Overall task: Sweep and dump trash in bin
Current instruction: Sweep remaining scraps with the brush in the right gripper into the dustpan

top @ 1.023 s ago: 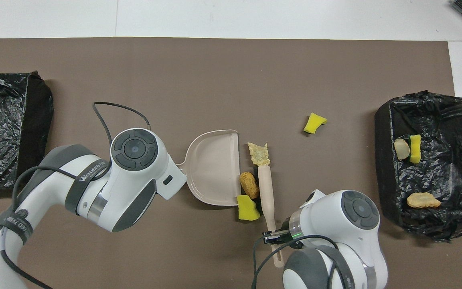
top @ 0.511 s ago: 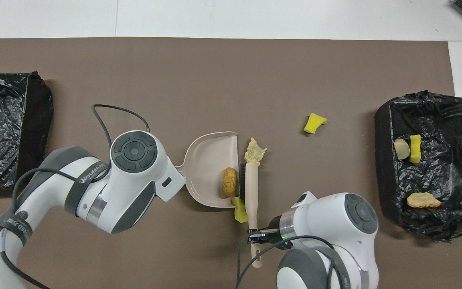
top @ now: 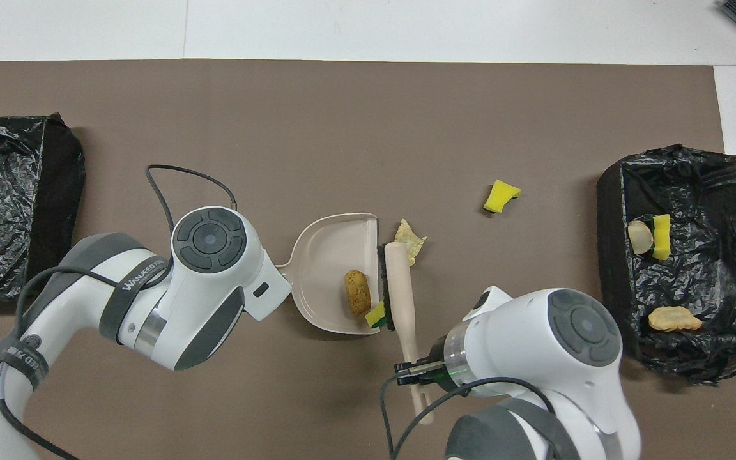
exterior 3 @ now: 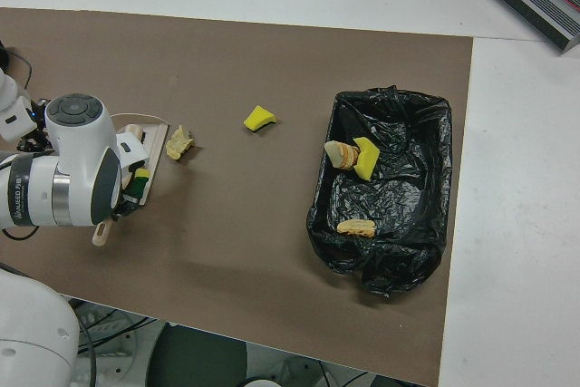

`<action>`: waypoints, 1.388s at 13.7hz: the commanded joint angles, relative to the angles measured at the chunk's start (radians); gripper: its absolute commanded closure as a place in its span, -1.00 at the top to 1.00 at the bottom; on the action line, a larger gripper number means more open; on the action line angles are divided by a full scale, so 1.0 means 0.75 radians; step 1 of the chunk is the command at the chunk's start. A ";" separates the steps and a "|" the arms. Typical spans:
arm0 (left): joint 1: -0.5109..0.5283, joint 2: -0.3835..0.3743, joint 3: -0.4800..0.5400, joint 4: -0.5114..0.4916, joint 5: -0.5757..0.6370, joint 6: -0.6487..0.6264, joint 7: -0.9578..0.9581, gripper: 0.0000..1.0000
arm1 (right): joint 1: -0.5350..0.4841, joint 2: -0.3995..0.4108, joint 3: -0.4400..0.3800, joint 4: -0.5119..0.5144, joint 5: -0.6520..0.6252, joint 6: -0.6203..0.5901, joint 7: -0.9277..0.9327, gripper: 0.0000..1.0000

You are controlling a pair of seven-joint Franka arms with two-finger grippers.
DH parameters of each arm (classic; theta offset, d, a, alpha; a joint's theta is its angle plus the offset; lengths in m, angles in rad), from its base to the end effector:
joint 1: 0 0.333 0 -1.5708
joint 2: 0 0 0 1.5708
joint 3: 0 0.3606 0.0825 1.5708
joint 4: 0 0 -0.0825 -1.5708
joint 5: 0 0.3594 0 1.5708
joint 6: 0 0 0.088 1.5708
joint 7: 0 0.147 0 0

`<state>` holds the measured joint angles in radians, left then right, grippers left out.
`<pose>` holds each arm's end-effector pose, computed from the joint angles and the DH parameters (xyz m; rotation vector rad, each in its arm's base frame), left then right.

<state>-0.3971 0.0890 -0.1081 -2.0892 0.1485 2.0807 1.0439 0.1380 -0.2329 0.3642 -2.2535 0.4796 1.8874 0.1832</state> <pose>0.4705 -0.2448 0.3935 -2.0936 2.2169 0.1893 0.3506 0.2597 0.4639 -2.8194 -0.1687 0.3562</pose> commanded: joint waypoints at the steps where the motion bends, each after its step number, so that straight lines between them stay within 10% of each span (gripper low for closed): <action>1: 0.049 -0.037 0.003 -0.027 0.025 -0.001 0.056 -1.00 | -0.108 0.030 0.009 0.169 -0.262 -0.209 -0.035 -1.00; 7: 0.143 -0.237 0.007 -0.061 0.025 -0.238 0.097 -1.00 | -0.237 0.171 0.011 0.105 -0.623 -0.042 -0.314 -1.00; 10: 0.145 -0.411 0.007 -0.304 0.025 -0.228 0.004 -1.00 | -0.215 0.278 0.022 0.084 -0.642 0.017 -0.185 -1.00; 19: 0.026 -0.415 0.001 -0.442 -0.036 -0.128 -0.347 -1.00 | 0.069 0.378 0.026 0.059 -0.245 0.236 0.030 -1.00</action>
<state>-0.3495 -0.2419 -0.1158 -2.3977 0.1454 1.9238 0.7961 0.1588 0.0706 0.3783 -2.2020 0.2232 2.0537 0.1875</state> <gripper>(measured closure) 0.674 0.740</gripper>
